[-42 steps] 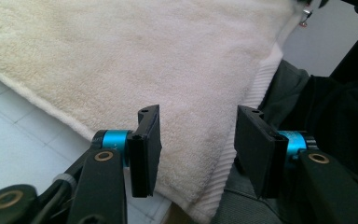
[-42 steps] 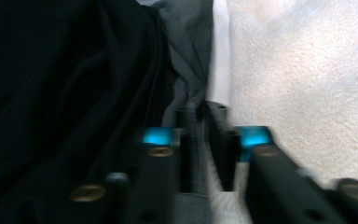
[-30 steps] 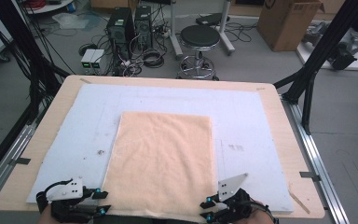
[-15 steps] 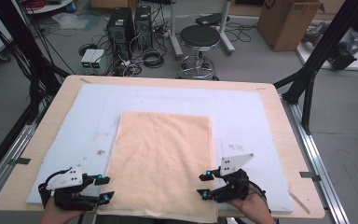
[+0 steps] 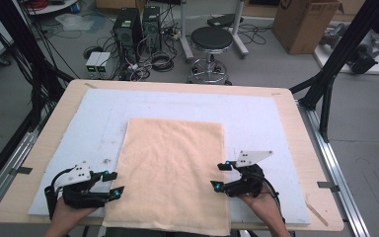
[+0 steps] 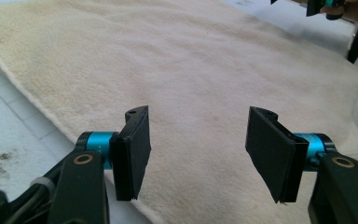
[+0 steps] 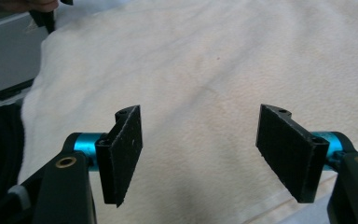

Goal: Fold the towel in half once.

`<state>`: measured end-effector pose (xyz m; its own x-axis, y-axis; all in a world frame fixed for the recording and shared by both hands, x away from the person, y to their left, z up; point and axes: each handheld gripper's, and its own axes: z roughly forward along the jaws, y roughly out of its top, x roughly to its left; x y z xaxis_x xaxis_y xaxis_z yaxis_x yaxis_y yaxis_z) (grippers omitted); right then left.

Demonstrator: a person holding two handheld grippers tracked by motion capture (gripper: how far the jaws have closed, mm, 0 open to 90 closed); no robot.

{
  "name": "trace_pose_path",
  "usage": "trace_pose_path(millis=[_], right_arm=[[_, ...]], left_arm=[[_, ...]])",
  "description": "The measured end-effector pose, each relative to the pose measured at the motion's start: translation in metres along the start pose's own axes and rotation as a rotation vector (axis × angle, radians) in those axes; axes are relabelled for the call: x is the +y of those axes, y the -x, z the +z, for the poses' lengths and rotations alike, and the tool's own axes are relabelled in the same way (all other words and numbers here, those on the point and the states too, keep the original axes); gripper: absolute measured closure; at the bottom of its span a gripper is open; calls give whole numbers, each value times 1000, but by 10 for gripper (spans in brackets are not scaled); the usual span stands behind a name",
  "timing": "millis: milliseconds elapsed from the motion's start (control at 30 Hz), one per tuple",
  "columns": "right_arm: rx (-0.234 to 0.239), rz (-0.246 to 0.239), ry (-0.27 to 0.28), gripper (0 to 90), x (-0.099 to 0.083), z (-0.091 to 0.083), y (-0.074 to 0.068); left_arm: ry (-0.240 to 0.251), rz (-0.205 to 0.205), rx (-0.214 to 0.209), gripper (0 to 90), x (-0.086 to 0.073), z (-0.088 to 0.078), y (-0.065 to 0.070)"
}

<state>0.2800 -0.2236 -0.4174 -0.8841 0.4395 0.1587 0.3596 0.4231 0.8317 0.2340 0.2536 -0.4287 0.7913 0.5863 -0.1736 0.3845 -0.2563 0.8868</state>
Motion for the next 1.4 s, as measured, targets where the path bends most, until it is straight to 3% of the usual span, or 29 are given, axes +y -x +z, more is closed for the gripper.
trace_pose_path(millis=[133, 367, 633, 1067, 1267, 1400], right_arm=[[-29, 9, 15, 284, 2, 3, 6], [-56, 19, 20, 265, 7, 9, 13], [-59, 13, 16, 266, 12, 13, 17], [-64, 5, 16, 266, 22, 12, 23], [-71, 19, 3, 266, 25, 13, 32], [-79, 34, -9, 266, 31, 15, 41]], left_arm=[[-20, 11, 30, 404, 4, 6, -5], [-27, -4, 55, 400, 9, 12, -13], [-22, -29, 57, 411, 16, 15, -19], [-13, -26, 56, 414, 35, 23, -28], [-21, -49, 64, 421, 37, 29, -37], [-20, -48, 79, 421, 49, 32, -44]])
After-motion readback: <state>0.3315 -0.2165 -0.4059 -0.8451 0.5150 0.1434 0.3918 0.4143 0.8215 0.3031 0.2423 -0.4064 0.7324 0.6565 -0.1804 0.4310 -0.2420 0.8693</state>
